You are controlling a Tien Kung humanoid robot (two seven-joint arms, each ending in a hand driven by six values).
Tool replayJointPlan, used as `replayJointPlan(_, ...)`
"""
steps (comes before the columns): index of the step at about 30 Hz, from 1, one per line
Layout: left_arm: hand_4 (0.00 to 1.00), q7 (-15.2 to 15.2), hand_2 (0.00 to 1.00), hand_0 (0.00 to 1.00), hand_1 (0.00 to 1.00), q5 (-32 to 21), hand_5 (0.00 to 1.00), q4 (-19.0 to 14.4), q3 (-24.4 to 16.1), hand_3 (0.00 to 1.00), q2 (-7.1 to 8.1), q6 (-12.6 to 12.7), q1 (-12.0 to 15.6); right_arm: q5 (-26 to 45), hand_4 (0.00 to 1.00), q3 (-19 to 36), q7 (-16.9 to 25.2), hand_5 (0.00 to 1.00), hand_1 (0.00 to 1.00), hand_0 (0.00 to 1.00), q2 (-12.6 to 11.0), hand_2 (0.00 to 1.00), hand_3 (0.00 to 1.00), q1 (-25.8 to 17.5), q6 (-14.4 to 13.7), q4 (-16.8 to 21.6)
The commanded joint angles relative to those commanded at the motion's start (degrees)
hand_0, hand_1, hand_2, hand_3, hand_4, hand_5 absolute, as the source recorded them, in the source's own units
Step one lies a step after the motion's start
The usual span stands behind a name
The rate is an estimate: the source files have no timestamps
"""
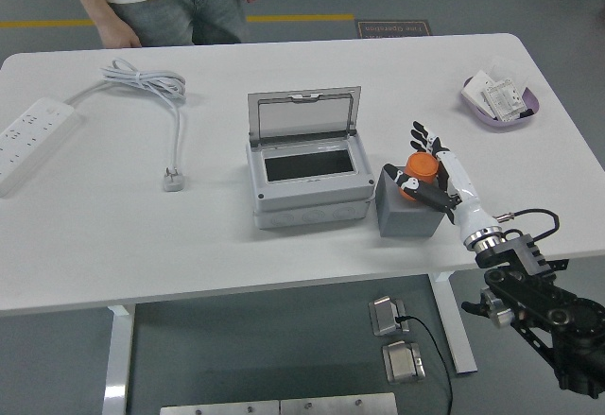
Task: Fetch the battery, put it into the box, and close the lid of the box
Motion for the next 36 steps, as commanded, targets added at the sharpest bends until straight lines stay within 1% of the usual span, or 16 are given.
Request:
replayJointPlan(1, 0.632, 0.0, 0.673, 0.668, 0.715, 0.0, 0.202, 0.0, 0.0, 0.626, 0.01, 0.0, 0.0, 0.0, 0.876, 0.0, 0.0, 0.352, 0.95, 0.918, 0.0, 0.985, 0.998, 0.0, -0.1, 0.0)
replayJointPlan(2, 0.633, 0.0, 0.673, 0.668, 0.716, 0.0, 0.197, 0.0, 0.0, 0.626, 0.01, 0.0, 0.0, 0.0, 0.714, 0.0, 0.0, 0.175, 0.911, 0.845, 0.0, 0.948, 0.998, 0.0, -0.2, 0.0)
replayJointPlan(7, 0.633, 0.0, 0.673, 0.668, 0.716, 0.0, 0.197, 0.0, 0.0, 0.626, 0.04, 0.0, 0.0, 0.1, 0.714, 0.0, 0.0, 0.175, 0.911, 0.845, 0.0, 0.948, 0.998, -0.2, -0.5, 0.2)
replayJointPlan(8, 0.632, 0.0, 0.673, 0.668, 0.716, 0.0, 0.194, 0.0, 0.0, 0.626, 0.05, 0.0, 0.0, 0.1, 0.537, 0.0, 0.0, 0.042, 0.872, 0.76, 0.0, 0.924, 0.994, -0.2, -0.6, 0.2)
replayJointPlan(13, 0.632, 0.1, 0.673, 0.668, 0.716, 0.2, 0.194, 0.0, -0.2, 0.626, 0.1, 0.0, 0.0, 0.6, 0.537, -0.2, 0.2, 0.042, 0.872, 0.76, -0.1, 0.924, 0.994, -0.3, -0.6, 0.2)
replayJointPlan(14, 0.632, 0.1, 0.673, 0.668, 0.715, 0.3, 0.193, 0.0, -0.3, 0.626, 0.11, 0.0, 0.0, 0.7, 0.474, -0.2, 0.3, 0.019, 0.844, 0.707, -0.1, 0.905, 0.971, -0.3, -0.6, 0.2)
replayJointPlan(19, 0.632, 0.2, 0.673, 0.668, 0.715, 0.5, 0.193, -0.1, -0.5, 0.626, 0.14, 0.0, 0.0, 1.5, 0.474, -0.2, 0.7, 0.019, 0.844, 0.707, -0.1, 0.905, 0.971, -0.3, -0.8, 0.2)
replayJointPlan(20, 0.633, 0.2, 0.673, 0.668, 0.715, 0.5, 0.193, -0.1, -0.5, 0.626, 0.15, 0.0, 0.0, 1.7, 0.464, -0.3, 0.8, 0.014, 0.804, 0.678, 0.0, 0.865, 0.951, -0.3, -0.8, 0.2)
replayJointPlan(25, 0.633, 0.4, 0.673, 0.668, 0.715, 0.9, 0.193, -0.1, -0.8, 0.626, 0.18, 0.0, 0.0, 2.2, 0.464, -0.3, 1.1, 0.014, 0.804, 0.678, 0.0, 0.865, 0.951, -0.2, -1.0, 0.4)
replayJointPlan(26, 0.633, 0.4, 0.673, 0.668, 0.715, 1.0, 0.191, -0.1, -0.9, 0.626, 0.19, 0.0, 0.0, 2.2, 0.418, -0.4, 1.1, 0.002, 0.732, 0.677, 0.0, 0.728, 0.911, -0.2, -1.0, 0.4)
replayJointPlan(31, 0.633, 0.5, 0.673, 0.668, 0.715, 1.4, 0.191, -0.1, -1.3, 0.626, 0.24, 0.0, 0.0, 2.4, 0.418, -0.5, 1.1, 0.002, 0.732, 0.677, 0.1, 0.728, 0.911, -0.2, -0.9, 0.3)
replayJointPlan(32, 0.633, 0.5, 0.672, 0.668, 0.715, 1.4, 0.187, -0.1, -1.4, 0.626, 0.25, 0.0, 0.0, 2.3, 0.355, -0.5, 1.1, 0.002, 0.684, 0.675, 0.1, 0.65, 0.887, -0.2, -0.8, 0.3)
replayJointPlan(36, 0.633, 0.6, 0.672, 0.668, 0.715, 1.5, 0.187, -0.1, -1.4, 0.626, 0.3, 0.0, 0.0, 2.3, 0.355, -0.5, 1.1, 0.002, 0.684, 0.675, 0.3, 0.65, 0.887, 0.0, -0.8, 0.1)
